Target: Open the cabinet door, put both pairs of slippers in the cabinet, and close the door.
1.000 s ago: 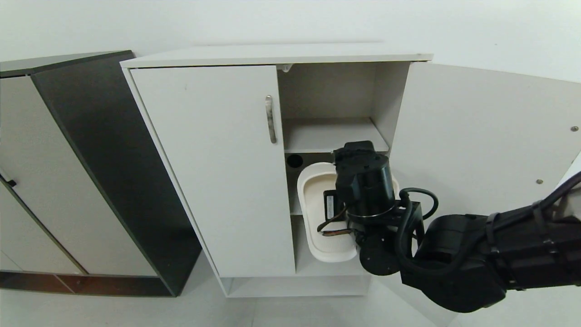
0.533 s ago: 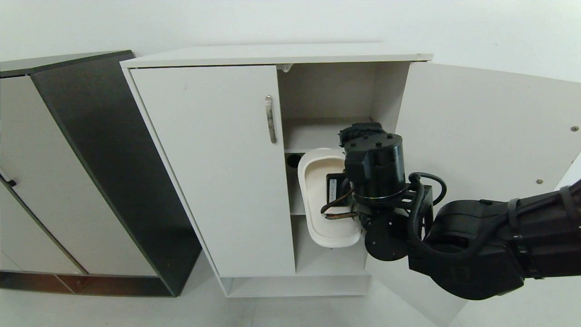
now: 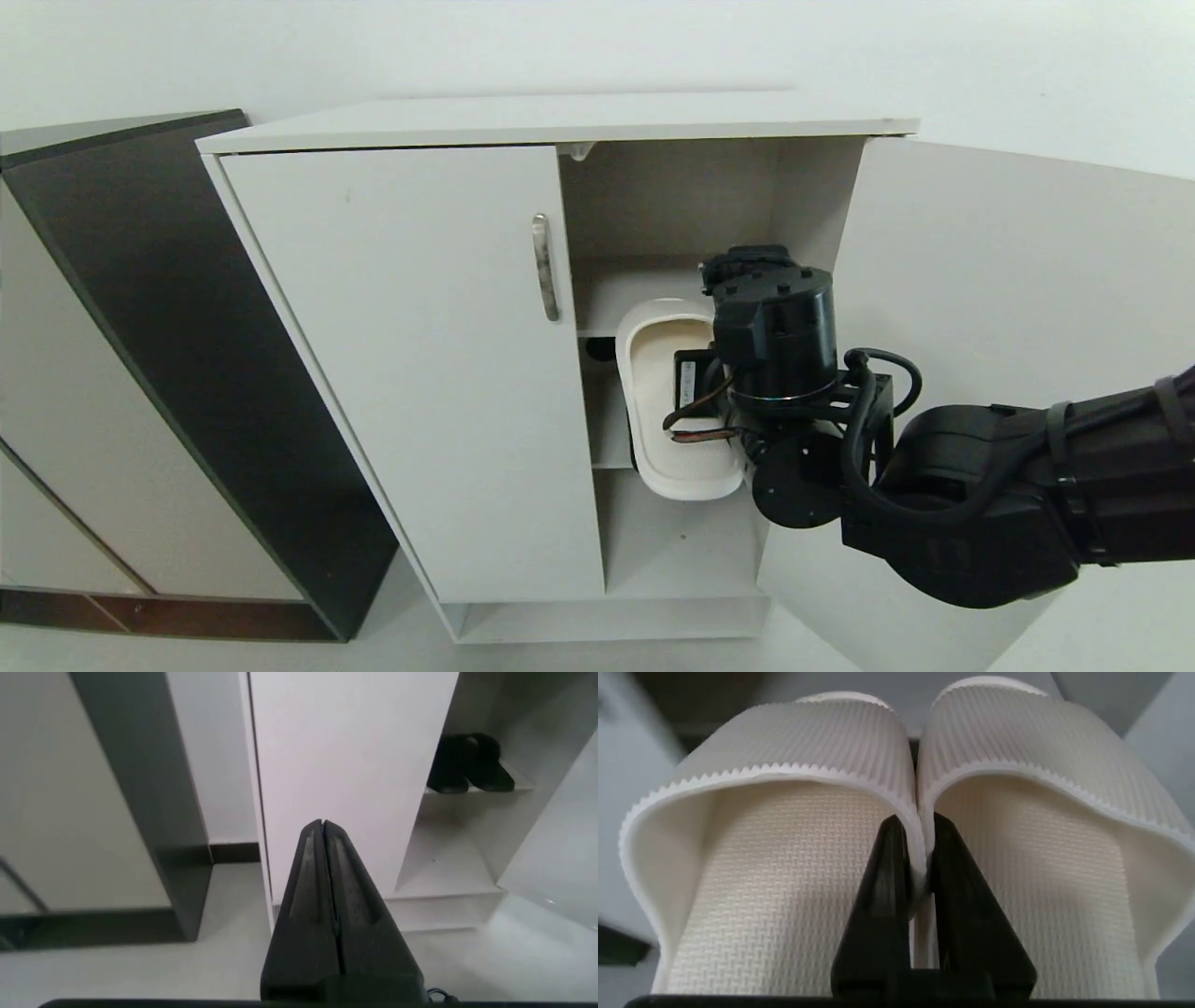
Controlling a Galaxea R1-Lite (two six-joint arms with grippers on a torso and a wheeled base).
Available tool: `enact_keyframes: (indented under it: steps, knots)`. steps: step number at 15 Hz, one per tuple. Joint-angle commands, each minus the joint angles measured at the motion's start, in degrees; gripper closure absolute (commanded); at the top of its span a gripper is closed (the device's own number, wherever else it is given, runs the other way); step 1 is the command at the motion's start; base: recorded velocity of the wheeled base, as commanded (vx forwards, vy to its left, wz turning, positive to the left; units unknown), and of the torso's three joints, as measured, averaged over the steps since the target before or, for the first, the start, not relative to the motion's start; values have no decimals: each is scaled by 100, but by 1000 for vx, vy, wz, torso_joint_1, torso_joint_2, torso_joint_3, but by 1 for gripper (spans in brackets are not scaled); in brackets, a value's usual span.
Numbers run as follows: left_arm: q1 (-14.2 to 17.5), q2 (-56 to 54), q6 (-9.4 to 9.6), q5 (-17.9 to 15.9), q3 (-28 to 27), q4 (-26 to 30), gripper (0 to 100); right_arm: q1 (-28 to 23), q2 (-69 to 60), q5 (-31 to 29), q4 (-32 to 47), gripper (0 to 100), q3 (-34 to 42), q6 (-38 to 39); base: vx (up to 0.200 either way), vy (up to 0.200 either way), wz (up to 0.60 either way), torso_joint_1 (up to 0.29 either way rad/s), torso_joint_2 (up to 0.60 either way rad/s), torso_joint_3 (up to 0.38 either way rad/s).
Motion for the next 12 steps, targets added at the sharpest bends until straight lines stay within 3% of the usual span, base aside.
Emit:
enact_keyframes:
  steps: [1, 8, 12]
  knots:
    - [2, -1, -2, 1, 0, 1, 100, -17, 11, -5, 0, 100, -7, -1, 200, 0, 0, 2, -2, 2]
    - [2, -1, -2, 1, 0, 1, 100, -166, 126, 4, 8, 100, 2, -1, 200, 0, 0, 2, 2, 4]
    - [2, -1, -2, 10, 0, 1, 100, -210, 257, 13, 17, 100, -86, -54, 0, 0, 0, 0, 0, 0]
